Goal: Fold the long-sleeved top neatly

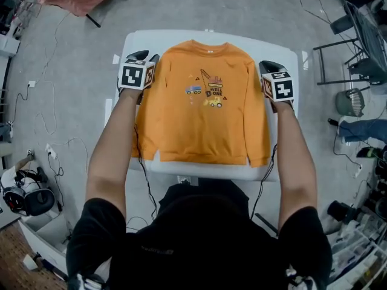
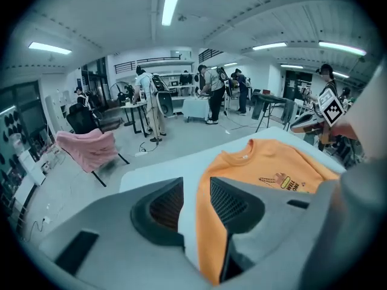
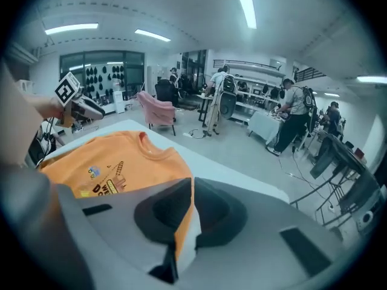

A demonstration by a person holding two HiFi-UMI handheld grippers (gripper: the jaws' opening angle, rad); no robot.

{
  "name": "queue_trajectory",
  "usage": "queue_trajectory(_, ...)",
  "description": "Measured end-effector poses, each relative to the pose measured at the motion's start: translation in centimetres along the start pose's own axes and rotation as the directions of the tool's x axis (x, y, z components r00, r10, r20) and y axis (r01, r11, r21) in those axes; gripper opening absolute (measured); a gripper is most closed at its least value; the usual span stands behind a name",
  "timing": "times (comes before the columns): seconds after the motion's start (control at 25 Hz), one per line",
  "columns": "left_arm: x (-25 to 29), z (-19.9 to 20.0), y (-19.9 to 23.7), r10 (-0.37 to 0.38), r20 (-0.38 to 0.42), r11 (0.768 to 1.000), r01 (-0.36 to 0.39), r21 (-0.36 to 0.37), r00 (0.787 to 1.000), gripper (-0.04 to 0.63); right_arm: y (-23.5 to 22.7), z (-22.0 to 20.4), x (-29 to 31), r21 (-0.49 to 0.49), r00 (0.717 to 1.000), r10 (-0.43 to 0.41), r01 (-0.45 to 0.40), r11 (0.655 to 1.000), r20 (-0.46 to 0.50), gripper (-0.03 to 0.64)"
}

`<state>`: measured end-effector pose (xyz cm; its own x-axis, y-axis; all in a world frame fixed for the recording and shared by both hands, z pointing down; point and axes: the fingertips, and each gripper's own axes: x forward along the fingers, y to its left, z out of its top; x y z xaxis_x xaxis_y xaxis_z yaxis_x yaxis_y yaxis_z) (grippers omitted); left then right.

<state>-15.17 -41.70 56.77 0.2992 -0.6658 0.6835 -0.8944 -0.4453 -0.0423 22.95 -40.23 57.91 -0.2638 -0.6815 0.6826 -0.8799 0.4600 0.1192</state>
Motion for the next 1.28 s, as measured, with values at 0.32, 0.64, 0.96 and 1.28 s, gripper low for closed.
queue_trajectory(0.32, -8.9, -4.4, -3.7, -0.034, 0.048, 0.999, 0.033, 0.031, 0.998, 0.008, 5.1, -3.3, -8.6, 0.081, 0.997, -0.029, 0.023, 0.996, 0.067, 0.006)
queue_trajectory(0.64, -18.4, -10.7, -7.1, -0.056, 0.089, 0.998, 0.058, -0.027, 0.994, 0.006, 12.3, -7.9, -19.1, 0.127, 0.989, -0.045, 0.027, 0.991, 0.139, 0.006)
queue_trajectory(0.96, -24.2, -18.7, -12.1, -0.12, 0.083, 0.992, 0.122, -0.019, 0.989, 0.008, 13.7, -18.2, -25.4, 0.25, 0.984, -0.163, 0.143, 0.958, 0.064, 0.011)
queue_trajectory(1.28, -26.4, -22.3, -15.9, -0.148, 0.057, 0.983, 0.154, -0.1, 0.987, 0.008, 11.0, -25.7, -25.7, 0.433, 0.985, -0.164, 0.171, 0.885, -0.054, 0.104)
